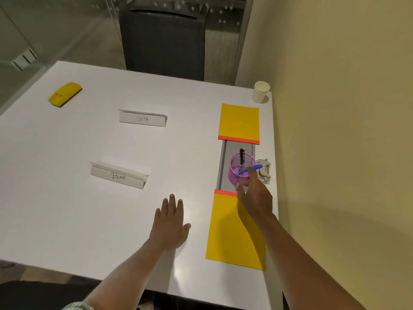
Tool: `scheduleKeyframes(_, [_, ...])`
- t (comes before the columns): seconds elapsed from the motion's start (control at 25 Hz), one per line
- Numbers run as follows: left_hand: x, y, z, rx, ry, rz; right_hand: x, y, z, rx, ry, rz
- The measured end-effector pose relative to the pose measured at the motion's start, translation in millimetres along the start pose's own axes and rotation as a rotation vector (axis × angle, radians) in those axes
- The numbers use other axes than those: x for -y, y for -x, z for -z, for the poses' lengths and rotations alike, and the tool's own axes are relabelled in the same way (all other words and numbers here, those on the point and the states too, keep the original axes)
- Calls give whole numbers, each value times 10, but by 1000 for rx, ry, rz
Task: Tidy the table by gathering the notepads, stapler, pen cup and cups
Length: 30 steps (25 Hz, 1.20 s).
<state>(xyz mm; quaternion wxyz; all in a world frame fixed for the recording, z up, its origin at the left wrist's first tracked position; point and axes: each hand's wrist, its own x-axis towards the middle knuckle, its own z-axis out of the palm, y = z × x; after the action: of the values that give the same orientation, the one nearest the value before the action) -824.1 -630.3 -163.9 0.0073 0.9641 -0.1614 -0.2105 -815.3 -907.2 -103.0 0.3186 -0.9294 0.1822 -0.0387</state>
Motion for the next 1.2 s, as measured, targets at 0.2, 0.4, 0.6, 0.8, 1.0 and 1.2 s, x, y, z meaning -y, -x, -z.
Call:
scheduleKeyframes(0.2, [-90, 112, 114, 31, 6, -10, 121, 254, 77, -81, -32, 30])
scheduleKeyframes(0.4, [-121, 317, 243, 43, 38, 22, 275, 630, 6, -57, -26, 18])
scheduleKeyframes(0.6, [-13, 556, 514, 17, 73, 32, 548, 989, -130, -14, -3, 10])
scheduleKeyframes(0.8, [305, 992, 864, -55, 71, 48, 1055, 1297, -259, -7, -19, 113])
scheduleKeyframes(1.0, [906, 1757, 1132, -154, 96, 116, 1850, 1817, -417, 13, -19, 188])
scheduleKeyframes(1.2, [1580, 2658, 1323, -267, 71, 174, 2828, 2557, -657, 58, -71, 313])
